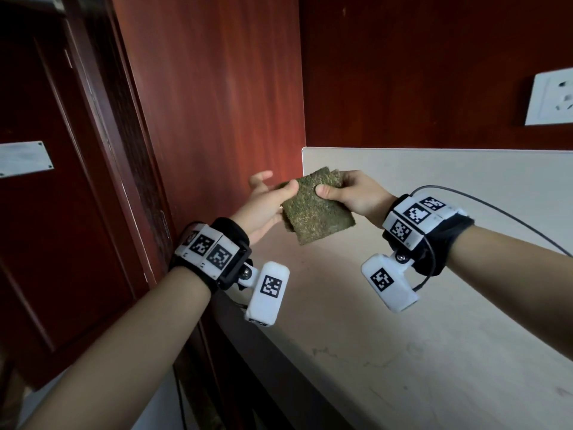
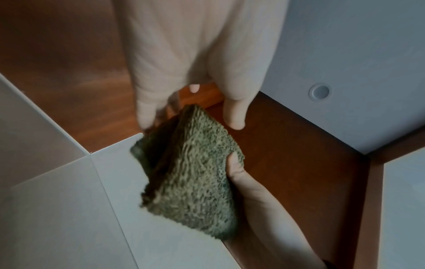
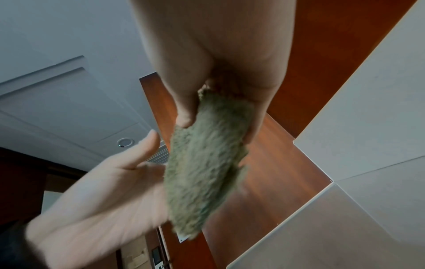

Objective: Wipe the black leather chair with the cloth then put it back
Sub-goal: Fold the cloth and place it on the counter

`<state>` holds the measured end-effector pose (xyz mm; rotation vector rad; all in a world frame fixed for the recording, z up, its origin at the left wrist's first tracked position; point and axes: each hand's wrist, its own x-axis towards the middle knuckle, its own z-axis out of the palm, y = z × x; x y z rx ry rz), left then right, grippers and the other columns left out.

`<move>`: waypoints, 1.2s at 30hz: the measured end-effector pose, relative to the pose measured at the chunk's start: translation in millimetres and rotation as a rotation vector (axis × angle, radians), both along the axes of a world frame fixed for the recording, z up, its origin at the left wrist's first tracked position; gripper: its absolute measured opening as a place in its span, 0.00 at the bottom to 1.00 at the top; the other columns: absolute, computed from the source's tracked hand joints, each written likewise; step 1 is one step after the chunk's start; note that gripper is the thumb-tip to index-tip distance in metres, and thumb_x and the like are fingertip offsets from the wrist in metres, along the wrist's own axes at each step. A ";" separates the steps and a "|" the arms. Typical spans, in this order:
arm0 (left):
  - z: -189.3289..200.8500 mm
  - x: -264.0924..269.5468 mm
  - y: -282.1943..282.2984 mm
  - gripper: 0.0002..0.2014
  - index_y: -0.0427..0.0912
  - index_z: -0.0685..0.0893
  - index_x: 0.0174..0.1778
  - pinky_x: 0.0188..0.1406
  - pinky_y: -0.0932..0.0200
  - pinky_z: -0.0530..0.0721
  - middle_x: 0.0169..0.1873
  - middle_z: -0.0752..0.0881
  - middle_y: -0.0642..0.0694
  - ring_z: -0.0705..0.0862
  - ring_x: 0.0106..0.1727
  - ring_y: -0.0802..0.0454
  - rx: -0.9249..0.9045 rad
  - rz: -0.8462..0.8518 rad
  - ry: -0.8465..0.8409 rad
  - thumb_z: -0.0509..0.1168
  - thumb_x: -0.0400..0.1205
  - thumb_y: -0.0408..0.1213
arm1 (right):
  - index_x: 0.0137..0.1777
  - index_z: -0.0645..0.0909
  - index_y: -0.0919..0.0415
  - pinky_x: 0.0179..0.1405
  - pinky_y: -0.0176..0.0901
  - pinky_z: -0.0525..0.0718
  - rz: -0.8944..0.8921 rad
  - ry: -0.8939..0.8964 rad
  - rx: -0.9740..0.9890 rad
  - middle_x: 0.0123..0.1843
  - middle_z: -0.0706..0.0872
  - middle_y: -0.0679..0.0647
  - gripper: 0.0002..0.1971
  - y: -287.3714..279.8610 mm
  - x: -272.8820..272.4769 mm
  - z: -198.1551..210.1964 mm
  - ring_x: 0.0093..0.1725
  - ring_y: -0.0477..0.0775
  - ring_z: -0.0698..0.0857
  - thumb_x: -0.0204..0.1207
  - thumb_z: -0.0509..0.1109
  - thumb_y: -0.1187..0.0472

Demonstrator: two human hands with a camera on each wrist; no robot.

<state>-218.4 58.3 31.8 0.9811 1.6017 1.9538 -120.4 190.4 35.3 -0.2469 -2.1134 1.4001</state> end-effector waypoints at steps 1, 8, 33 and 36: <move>-3.5 -1.1 -0.2 0.26 0.48 0.57 0.65 0.55 0.50 0.83 0.66 0.73 0.42 0.82 0.56 0.52 -0.043 -0.014 0.000 0.67 0.80 0.37 | 0.44 0.81 0.62 0.40 0.33 0.84 -0.028 0.012 -0.011 0.38 0.84 0.51 0.02 -0.2 0.4 0.0 0.32 0.40 0.84 0.77 0.69 0.65; -23.8 13.6 5.4 0.15 0.46 0.72 0.53 0.57 0.51 0.83 0.52 0.83 0.50 0.85 0.51 0.55 -0.251 0.033 0.203 0.71 0.78 0.41 | 0.53 0.80 0.66 0.62 0.56 0.81 -0.150 0.140 -0.182 0.51 0.84 0.63 0.06 -1.9 -2.3 3.0 0.51 0.58 0.83 0.77 0.68 0.68; -35.7 -0.4 33.4 0.05 0.41 0.73 0.55 0.36 0.54 0.80 0.44 0.80 0.43 0.80 0.39 0.51 -0.381 -0.028 -0.194 0.53 0.88 0.34 | 0.57 0.75 0.57 0.43 0.47 0.84 -0.011 -0.482 -0.227 0.45 0.82 0.52 0.09 25.2 21.8 -27.2 0.36 0.52 0.85 0.83 0.58 0.56; -56.0 -0.8 35.8 0.06 0.39 0.75 0.55 0.34 0.58 0.80 0.47 0.80 0.41 0.79 0.37 0.51 -0.601 -0.005 -0.047 0.55 0.87 0.36 | 0.70 0.71 0.57 0.39 0.48 0.85 -0.050 -0.606 -0.133 0.60 0.78 0.57 0.16 33.3 19.1 -38.8 0.43 0.56 0.84 0.82 0.61 0.62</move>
